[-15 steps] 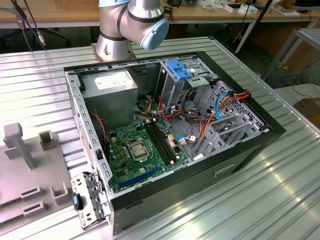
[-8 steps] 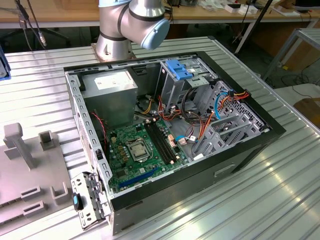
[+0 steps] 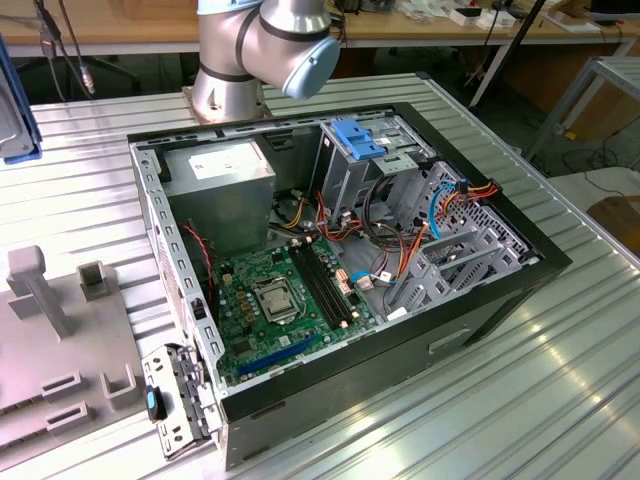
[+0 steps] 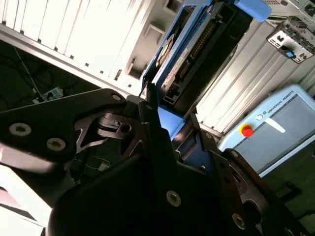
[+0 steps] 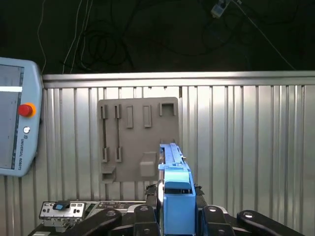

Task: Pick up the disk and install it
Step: 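Pick up the disk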

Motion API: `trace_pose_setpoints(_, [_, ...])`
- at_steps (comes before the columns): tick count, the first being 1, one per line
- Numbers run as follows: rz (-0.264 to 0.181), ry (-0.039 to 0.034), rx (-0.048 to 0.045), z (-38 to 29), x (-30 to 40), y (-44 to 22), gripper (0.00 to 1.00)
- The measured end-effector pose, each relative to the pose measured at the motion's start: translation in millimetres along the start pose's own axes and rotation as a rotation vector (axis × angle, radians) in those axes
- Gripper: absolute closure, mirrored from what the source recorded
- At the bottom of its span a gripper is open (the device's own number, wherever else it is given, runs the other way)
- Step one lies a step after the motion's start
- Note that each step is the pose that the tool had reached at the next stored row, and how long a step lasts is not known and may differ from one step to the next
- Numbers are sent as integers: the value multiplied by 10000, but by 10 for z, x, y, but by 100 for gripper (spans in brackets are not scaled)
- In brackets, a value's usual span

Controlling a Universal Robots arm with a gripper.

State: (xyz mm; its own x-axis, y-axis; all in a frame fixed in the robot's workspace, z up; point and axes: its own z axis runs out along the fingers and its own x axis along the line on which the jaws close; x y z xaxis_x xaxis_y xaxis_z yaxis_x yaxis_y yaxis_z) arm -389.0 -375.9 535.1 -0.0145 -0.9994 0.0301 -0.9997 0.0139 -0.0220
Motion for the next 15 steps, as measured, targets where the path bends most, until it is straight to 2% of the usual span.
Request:
trace_pose_setpoints(13, [111, 2, -3, 11, -7, -470, 63])
trace_pose_setpoints(15, [127, 2, -3, 13, -9, -569, 63])
